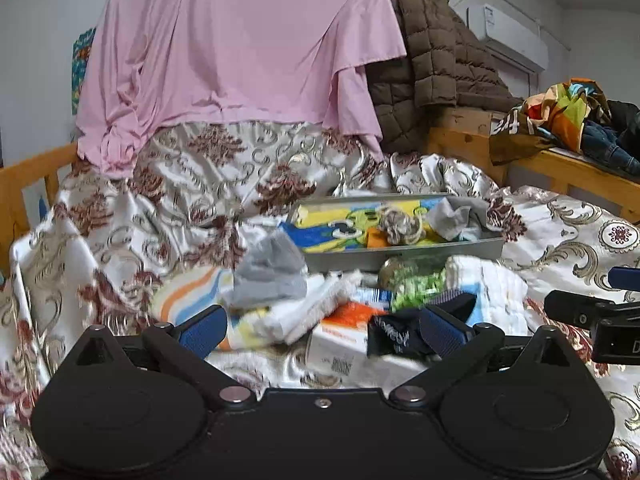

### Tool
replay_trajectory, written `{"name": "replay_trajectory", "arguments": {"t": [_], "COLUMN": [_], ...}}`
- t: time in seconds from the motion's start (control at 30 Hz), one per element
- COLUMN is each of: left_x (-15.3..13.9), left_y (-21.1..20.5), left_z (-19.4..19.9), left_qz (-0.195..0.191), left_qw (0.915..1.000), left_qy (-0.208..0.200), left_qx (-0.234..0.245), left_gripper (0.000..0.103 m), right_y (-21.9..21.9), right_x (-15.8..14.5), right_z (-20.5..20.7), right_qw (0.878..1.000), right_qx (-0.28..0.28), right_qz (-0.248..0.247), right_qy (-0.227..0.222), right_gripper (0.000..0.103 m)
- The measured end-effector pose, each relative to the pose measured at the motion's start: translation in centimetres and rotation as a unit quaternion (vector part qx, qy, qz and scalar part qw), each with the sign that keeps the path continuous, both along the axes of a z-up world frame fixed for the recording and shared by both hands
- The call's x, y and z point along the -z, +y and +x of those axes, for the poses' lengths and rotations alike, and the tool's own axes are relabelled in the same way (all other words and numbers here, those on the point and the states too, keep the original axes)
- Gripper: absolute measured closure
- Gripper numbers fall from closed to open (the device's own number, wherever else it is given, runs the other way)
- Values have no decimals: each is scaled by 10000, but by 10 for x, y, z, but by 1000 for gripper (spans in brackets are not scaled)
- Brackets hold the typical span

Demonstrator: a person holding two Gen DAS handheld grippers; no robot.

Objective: Organize soft objects
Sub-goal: 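Lift both grippers away from the tray and move them toward the pile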

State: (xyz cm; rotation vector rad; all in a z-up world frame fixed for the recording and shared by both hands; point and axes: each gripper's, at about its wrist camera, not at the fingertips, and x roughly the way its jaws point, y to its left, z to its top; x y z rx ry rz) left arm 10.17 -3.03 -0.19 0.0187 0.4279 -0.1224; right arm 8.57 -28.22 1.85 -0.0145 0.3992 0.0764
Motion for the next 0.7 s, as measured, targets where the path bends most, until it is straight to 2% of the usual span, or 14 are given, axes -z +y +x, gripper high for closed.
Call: {"name": "replay_trajectory", "arguments": {"t": [0.33,0.5,0.6,0.7], "left_x": [12,18,21,29], "left_y": [-9,-12,-15,-20], "left_z": [-4,4,6,10], "left_qz": [90,118,62,230], "left_qw": [9997,9989,9985,9977], "left_qy": [131,348,392,439], "left_qx": [172,284,368,454], "left_gripper": [1,1,1,1], "right_y": [5,9,10,4], "right_x": [13,20,27,35], "right_z": [15,22,32,44], "right_qw": [9990,9976,9954,9928], "right_qx": [-65,-155,-102,43], "right_qz": [-142,-215,-265,-140], "right_qy": [411,641,911,1188], "right_gripper": [0,0,0,0]}}
